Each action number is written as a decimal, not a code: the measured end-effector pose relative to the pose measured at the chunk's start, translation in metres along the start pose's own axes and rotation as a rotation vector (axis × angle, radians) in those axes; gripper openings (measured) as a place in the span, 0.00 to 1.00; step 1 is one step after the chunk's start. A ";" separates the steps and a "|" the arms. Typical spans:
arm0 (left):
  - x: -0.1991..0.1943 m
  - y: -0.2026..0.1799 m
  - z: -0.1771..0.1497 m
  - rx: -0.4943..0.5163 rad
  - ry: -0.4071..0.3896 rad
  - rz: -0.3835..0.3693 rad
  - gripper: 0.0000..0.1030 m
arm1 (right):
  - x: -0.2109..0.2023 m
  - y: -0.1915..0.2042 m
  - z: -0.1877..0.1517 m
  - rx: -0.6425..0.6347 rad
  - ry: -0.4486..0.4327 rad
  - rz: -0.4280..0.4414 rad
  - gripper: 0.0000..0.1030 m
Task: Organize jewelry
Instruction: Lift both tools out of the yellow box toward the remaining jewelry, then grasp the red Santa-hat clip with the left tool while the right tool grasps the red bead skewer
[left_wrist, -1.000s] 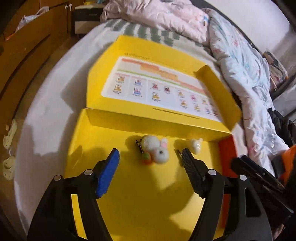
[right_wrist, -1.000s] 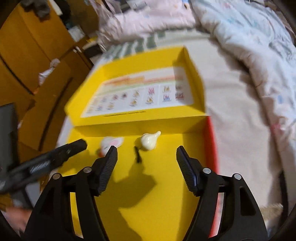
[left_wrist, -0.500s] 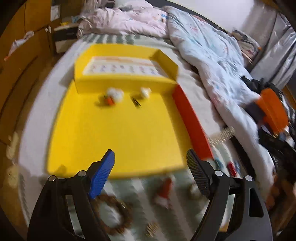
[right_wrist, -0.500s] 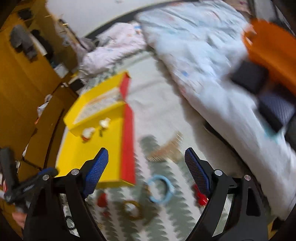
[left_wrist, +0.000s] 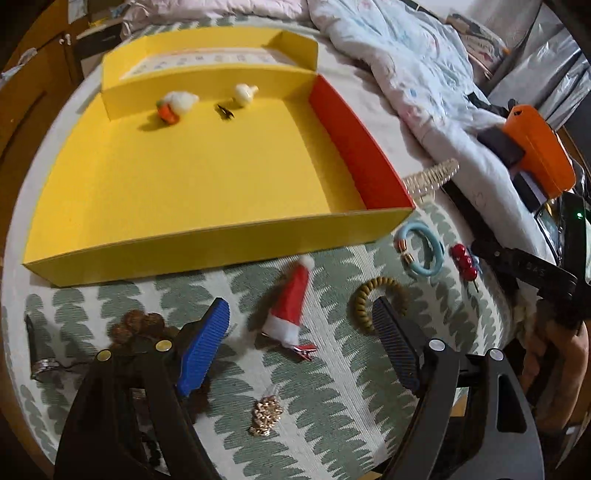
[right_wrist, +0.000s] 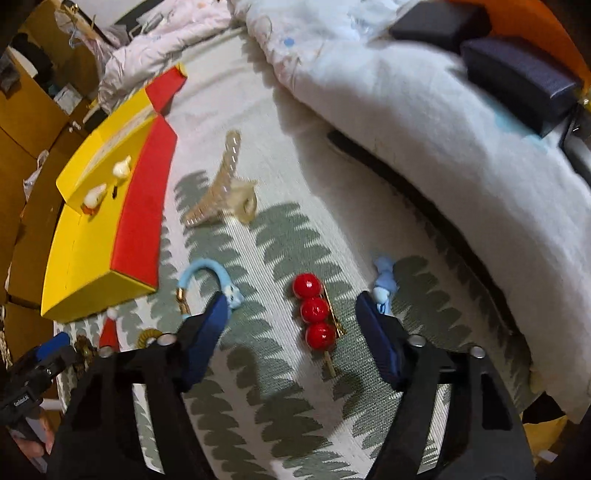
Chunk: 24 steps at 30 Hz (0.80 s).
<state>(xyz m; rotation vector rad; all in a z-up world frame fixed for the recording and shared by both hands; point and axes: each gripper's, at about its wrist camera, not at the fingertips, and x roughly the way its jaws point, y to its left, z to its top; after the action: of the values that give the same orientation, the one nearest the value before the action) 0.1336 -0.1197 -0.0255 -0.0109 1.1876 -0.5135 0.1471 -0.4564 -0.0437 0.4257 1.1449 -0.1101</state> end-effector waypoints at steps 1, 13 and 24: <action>0.004 -0.002 0.000 0.009 0.011 -0.001 0.77 | 0.003 0.000 0.001 -0.004 0.012 -0.004 0.60; 0.038 -0.006 -0.006 0.058 0.087 0.046 0.53 | 0.020 -0.001 -0.001 -0.046 0.061 -0.075 0.59; 0.051 -0.004 -0.006 0.036 0.126 0.047 0.39 | 0.037 0.012 -0.003 -0.087 0.107 -0.099 0.45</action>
<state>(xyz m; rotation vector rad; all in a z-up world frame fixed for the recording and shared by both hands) 0.1408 -0.1410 -0.0716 0.0812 1.2983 -0.4995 0.1638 -0.4394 -0.0745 0.3006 1.2719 -0.1247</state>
